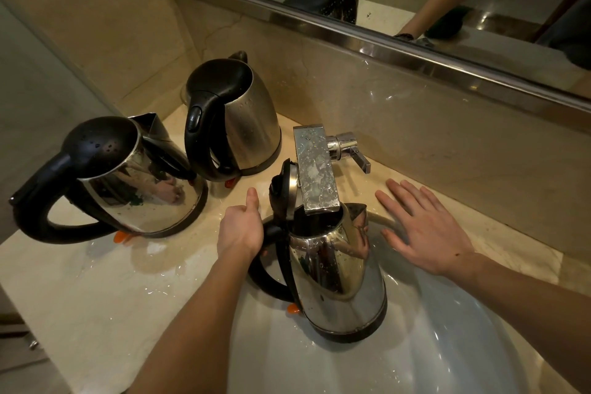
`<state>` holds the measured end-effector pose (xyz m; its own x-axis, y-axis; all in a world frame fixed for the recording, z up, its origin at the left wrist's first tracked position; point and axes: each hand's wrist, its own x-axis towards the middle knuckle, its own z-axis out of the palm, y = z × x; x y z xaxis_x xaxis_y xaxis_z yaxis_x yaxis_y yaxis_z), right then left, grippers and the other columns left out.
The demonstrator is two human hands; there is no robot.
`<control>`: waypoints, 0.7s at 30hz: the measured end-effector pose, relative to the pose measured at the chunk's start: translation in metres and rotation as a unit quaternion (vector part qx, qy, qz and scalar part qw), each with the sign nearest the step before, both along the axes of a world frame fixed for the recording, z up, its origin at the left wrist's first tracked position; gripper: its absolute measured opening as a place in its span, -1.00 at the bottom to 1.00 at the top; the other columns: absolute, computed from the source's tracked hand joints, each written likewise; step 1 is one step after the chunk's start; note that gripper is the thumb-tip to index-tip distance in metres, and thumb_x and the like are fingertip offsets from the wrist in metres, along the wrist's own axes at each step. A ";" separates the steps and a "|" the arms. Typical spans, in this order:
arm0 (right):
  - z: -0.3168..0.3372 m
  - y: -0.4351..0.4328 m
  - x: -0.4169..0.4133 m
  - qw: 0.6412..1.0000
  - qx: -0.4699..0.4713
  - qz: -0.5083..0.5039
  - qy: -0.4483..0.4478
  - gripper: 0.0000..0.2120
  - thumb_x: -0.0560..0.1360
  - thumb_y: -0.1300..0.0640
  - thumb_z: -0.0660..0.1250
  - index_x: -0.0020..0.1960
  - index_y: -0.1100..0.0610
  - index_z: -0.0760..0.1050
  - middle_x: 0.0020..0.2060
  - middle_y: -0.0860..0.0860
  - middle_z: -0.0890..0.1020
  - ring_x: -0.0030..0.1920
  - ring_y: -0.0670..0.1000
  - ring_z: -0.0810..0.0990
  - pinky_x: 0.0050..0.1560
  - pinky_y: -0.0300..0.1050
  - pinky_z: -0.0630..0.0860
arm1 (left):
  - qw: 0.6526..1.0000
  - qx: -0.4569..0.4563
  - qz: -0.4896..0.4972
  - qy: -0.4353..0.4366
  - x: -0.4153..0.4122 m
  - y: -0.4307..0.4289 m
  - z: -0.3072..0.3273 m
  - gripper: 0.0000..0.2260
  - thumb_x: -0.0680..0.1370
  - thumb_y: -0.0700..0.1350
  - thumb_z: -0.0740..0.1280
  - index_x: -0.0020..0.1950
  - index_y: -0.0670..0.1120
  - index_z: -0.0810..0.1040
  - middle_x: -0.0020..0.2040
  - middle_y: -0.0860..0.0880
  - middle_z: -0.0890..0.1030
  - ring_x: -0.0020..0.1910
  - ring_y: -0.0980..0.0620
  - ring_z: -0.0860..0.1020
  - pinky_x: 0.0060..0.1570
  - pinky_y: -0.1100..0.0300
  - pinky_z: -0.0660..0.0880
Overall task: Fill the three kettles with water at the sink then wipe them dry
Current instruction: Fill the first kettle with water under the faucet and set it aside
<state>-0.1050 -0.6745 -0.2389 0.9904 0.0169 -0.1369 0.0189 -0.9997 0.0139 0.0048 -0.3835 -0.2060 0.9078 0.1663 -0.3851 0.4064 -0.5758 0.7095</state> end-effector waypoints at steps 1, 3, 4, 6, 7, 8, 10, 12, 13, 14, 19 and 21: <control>0.000 0.000 0.000 1.000 0.000 0.000 0.000 -0.35 0.58 -0.29 -0.12 0.60 -0.06 0.01 0.58 0.02 0.08 0.57 0.06 0.02 0.52 0.10 0.02 | 1.000 0.000 0.000 -0.001 0.000 0.000 0.000 -0.48 0.67 0.21 -0.01 -0.27 -0.14 0.39 -0.31 -0.11 0.45 -0.27 -0.05 0.47 -0.10 0.06 0.36; 0.000 0.000 0.000 1.000 0.001 0.000 0.000 -0.35 0.58 -0.29 -0.12 0.60 -0.06 0.00 0.58 0.02 0.06 0.57 0.05 0.01 0.53 0.10 0.02 | 1.000 0.000 0.001 -0.002 0.000 0.000 0.000 -0.48 0.67 0.21 0.00 -0.29 -0.13 0.36 -0.33 -0.10 0.43 -0.29 -0.04 0.45 -0.12 0.06 0.35; 0.000 0.000 0.000 1.000 0.002 0.001 0.001 -0.35 0.57 -0.29 -0.12 0.60 -0.06 0.00 0.58 0.02 0.06 0.57 0.05 0.00 0.53 0.10 0.02 | 1.000 0.000 0.001 -0.002 0.000 0.000 0.000 -0.48 0.67 0.21 0.00 -0.31 -0.12 0.34 -0.34 -0.10 0.41 -0.30 -0.03 0.44 -0.13 0.07 0.35; 0.001 0.000 0.000 1.000 0.003 0.001 0.001 -0.35 0.57 -0.29 -0.11 0.60 -0.06 0.00 0.58 0.02 0.07 0.57 0.05 0.01 0.53 0.10 0.03 | 1.000 0.001 0.000 -0.003 0.000 0.000 0.000 -0.48 0.67 0.21 0.00 -0.32 -0.11 0.32 -0.36 -0.09 0.39 -0.32 -0.03 0.42 -0.14 0.07 0.34; 0.001 0.000 0.001 1.000 0.003 0.001 0.002 -0.35 0.57 -0.29 -0.11 0.60 -0.06 0.00 0.58 0.02 0.07 0.57 0.05 0.01 0.53 0.10 0.03 | 1.000 0.001 -0.001 -0.003 0.000 0.000 0.000 -0.49 0.67 0.20 0.00 -0.33 -0.11 0.31 -0.36 -0.09 0.38 -0.32 -0.03 0.42 -0.15 0.07 0.33; 0.001 0.000 0.001 1.000 0.003 0.001 0.003 -0.35 0.57 -0.30 -0.11 0.60 -0.06 -0.01 0.58 0.02 0.07 0.57 0.05 0.01 0.53 0.10 0.03 | 1.000 0.000 0.000 -0.003 0.000 0.000 0.000 -0.49 0.67 0.20 0.00 -0.33 -0.11 0.31 -0.37 -0.09 0.38 -0.33 -0.03 0.41 -0.17 0.08 0.33; 0.001 0.000 0.001 1.000 0.005 0.000 0.002 -0.35 0.57 -0.30 -0.12 0.60 -0.06 -0.01 0.58 0.02 0.06 0.57 0.05 0.00 0.53 0.11 0.03 | 1.000 0.000 -0.001 -0.003 -0.001 0.000 0.000 -0.49 0.67 0.20 0.00 -0.33 -0.11 0.31 -0.37 -0.08 0.38 -0.33 -0.03 0.41 -0.18 0.08 0.33; 0.001 0.000 0.001 1.000 0.004 0.000 0.003 -0.35 0.57 -0.31 -0.14 0.60 -0.07 -0.03 0.58 0.02 0.05 0.57 0.05 -0.01 0.53 0.11 0.03 | 1.000 -0.001 0.000 -0.003 0.000 0.000 0.000 -0.49 0.67 0.21 0.00 -0.32 -0.11 0.32 -0.36 -0.09 0.39 -0.32 -0.04 0.42 -0.18 0.08 0.33; 0.001 0.000 0.001 1.000 0.004 0.000 0.003 -0.35 0.57 -0.31 -0.14 0.60 -0.07 -0.03 0.58 0.02 0.05 0.57 0.05 -0.01 0.53 0.11 0.03 | 1.000 -0.002 0.000 -0.002 0.000 0.000 0.000 -0.49 0.67 0.21 0.00 -0.32 -0.11 0.32 -0.36 -0.09 0.40 -0.32 -0.04 0.43 -0.17 0.08 0.33; 0.000 0.000 0.001 1.000 0.005 0.000 0.002 -0.35 0.57 -0.31 -0.14 0.60 -0.07 -0.03 0.58 0.02 0.05 0.57 0.05 0.00 0.53 0.11 0.03 | 1.000 -0.002 0.000 -0.001 0.000 0.000 0.000 -0.49 0.67 0.21 0.00 -0.32 -0.11 0.33 -0.36 -0.09 0.40 -0.32 -0.04 0.44 -0.17 0.08 0.33; 0.000 0.000 0.001 1.000 0.003 0.001 0.002 -0.35 0.57 -0.31 -0.16 0.59 -0.08 -0.08 0.59 0.01 0.01 0.58 0.04 -0.04 0.54 0.10 0.00 | 1.000 0.001 -0.002 -0.002 0.000 0.001 -0.002 -0.49 0.67 0.22 0.00 -0.31 -0.10 0.34 -0.37 -0.07 0.39 -0.33 -0.04 0.42 -0.16 0.07 0.35; 0.000 0.000 0.001 1.000 0.004 0.001 0.001 -0.35 0.57 -0.31 -0.16 0.59 -0.08 -0.07 0.59 0.01 0.02 0.58 0.04 -0.03 0.54 0.09 0.00 | 1.000 0.000 -0.001 -0.002 0.001 0.002 -0.003 -0.49 0.67 0.23 0.00 -0.30 -0.11 0.35 -0.36 -0.07 0.40 -0.32 -0.04 0.42 -0.14 0.06 0.36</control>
